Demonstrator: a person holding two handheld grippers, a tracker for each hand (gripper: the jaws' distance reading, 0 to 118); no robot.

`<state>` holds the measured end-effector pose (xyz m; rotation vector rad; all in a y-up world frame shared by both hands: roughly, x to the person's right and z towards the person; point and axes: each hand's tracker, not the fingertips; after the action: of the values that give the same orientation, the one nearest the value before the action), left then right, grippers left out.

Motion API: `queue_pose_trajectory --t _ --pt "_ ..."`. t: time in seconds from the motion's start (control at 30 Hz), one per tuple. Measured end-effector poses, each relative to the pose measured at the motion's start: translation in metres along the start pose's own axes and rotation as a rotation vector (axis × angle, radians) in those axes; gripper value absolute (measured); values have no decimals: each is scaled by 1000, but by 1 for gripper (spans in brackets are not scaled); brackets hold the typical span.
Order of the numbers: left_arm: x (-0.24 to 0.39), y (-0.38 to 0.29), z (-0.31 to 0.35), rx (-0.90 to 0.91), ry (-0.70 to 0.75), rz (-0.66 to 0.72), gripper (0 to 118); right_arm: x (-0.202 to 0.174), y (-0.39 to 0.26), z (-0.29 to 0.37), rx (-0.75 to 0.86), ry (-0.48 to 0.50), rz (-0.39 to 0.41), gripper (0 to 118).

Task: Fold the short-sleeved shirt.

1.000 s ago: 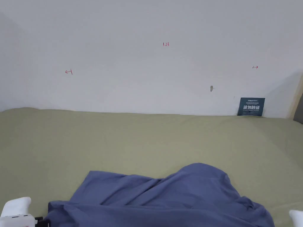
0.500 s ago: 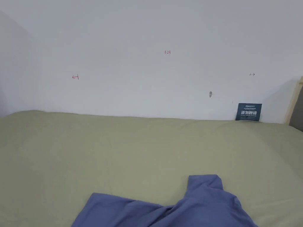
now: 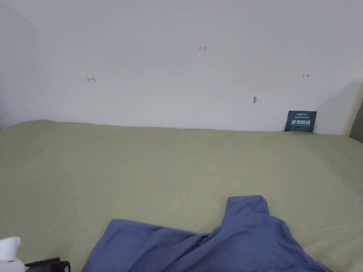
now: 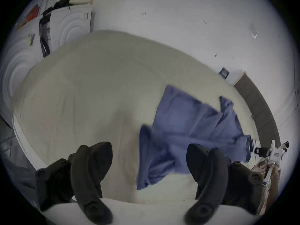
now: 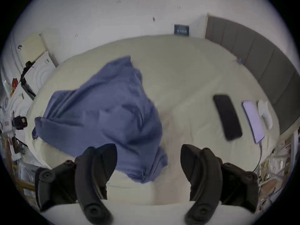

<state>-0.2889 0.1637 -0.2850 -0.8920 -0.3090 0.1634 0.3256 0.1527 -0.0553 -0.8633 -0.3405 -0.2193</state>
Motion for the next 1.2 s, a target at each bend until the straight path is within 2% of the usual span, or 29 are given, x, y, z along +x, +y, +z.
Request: queue_pose_trajectory --t 0.1,0.13,0.17,0.2,0.23,0.27,0.3,0.37,0.5,0.53,0.57,0.6,0.63,0.67,0.7,0.87,0.93,0.97,1.0,1.03,1.07,1.1,1.13,1.17,1.2 --pt "21 24 0 50 -12 -78 99 -11 23 0 19 21 -3 84" --pt "30 31 -3 48 -15 -103 96 -20 30 2 18 33 -2 81" --pt "39 35 -7 50 -11 -119 88 -24 37 -2 9 45 0 71" --pt "48 40 -13 55 -4 -137 73 -29 43 -7 3 46 1 52" --pt "56 45 -20 48 2 -158 33 -35 47 -14 0 42 9 17" --pt "63 47 -27 48 1 -170 1 -42 50 -17 8 26 17 4" --pt "69 49 -35 37 -9 -191 0 -47 54 -23 4 2 39 3" --pt "82 58 -55 -21 -47 -225 0 -54 61 -35 -3 3 53 0" --pt "92 82 -117 -132 33 -233 0 -49 75 -60 -7 22 22 0" --pt "95 87 -132 -141 60 -234 4 -48 77 -62 -5 27 15 0" --pt "96 90 -145 -135 58 -235 15 -47 79 -64 -6 33 12 0" --pt "98 96 -160 -131 55 -236 37 -47 81 -67 -5 35 10 0" --pt "98 101 -175 -139 41 -229 73 -46 84 -69 -7 37 10 0" --pt "100 105 -189 -149 36 -215 93 -44 85 -72 -11 37 12 0" --pt "93 108 -201 -155 39 -190 98 -42 88 -74 -15 33 16 0" --pt "82 107 -261 -281 77 -72 96 -33 107 -94 -38 19 21 0" --pt "89 107 -253 -229 78 -108 95 -30 119 -111 -59 41 9 0" --pt "85 108 -248 -227 82 -101 84 -30 126 -122 -79 61 4 2" --pt "86 109 -241 -211 110 -107 58 -31 134 -135 -116 74 -2 12" --pt "85 113 -236 -187 174 -143 58 -34 142 -148 -139 52 15 20" --pt "81 113 -234 -188 131 -133 44 -38 148 -162 -171 33 47 29" --pt "78 110 -217 -180 44 -100 14 -42 153 -177 -204 14 75 52" --pt "77 111 -215 -196 5 -72 2 -46 156 -190 -213 -5 83 95" --pt "80 110 -214 -220 11 -70 2 -49 159 -201 -190 -3 72 102" --pt "82 109 -212 -215 63 -104 2 -54 162 -213 -192 -14 69 95"
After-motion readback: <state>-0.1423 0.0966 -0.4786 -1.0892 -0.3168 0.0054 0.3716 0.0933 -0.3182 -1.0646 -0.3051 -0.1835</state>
